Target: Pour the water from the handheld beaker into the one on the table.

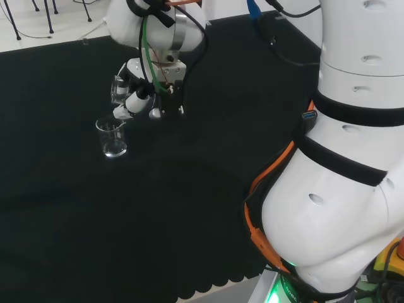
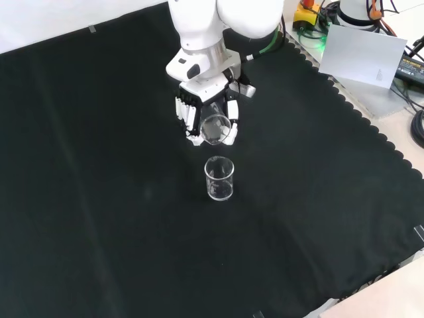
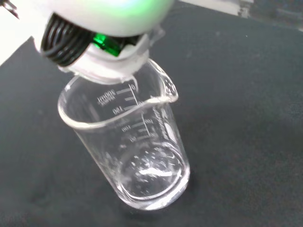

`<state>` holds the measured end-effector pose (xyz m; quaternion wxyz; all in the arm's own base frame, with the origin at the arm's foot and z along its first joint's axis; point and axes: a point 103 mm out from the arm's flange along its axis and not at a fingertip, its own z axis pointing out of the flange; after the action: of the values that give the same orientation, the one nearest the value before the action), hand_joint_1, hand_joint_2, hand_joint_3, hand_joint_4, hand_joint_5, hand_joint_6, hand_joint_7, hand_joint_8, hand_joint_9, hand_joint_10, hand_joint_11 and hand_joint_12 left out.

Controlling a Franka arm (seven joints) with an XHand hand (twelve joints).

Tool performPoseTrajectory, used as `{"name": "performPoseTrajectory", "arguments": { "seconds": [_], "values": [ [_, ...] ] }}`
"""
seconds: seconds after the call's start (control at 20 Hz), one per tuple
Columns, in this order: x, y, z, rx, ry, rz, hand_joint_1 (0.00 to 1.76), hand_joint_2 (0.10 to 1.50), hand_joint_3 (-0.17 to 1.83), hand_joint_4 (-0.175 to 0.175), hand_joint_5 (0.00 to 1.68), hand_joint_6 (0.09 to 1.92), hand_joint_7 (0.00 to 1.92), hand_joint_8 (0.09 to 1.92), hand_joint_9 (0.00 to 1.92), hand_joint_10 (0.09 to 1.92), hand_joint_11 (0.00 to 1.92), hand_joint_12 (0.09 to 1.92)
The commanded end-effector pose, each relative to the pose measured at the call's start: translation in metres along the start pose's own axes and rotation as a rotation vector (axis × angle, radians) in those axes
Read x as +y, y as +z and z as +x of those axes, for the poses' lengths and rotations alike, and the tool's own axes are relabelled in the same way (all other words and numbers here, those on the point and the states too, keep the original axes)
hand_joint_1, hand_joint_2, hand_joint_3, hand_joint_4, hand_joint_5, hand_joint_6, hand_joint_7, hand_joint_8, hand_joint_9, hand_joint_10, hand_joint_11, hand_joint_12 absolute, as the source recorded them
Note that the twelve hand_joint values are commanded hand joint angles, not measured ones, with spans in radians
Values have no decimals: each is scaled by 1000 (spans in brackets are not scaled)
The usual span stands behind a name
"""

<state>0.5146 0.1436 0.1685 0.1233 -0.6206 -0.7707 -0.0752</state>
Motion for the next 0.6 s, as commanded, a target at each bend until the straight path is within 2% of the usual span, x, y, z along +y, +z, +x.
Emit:
{"name": "performPoseTrajectory", "arguments": {
  "seconds": [0.05, 0.15, 0.6],
  "values": [
    [0, -7, -20, 161, 34, -49, 1129, 661, 645, 175, 1283, 652, 1767, 87, 1659, 135, 1260, 854],
    [2, -6, -25, 223, 48, -22, 1129, 661, 645, 175, 1284, 651, 1767, 87, 1659, 135, 1262, 854],
    [3, -11, -39, 232, 59, -27, 1129, 661, 645, 175, 1286, 647, 1766, 87, 1659, 136, 1268, 851]
  ]
}}
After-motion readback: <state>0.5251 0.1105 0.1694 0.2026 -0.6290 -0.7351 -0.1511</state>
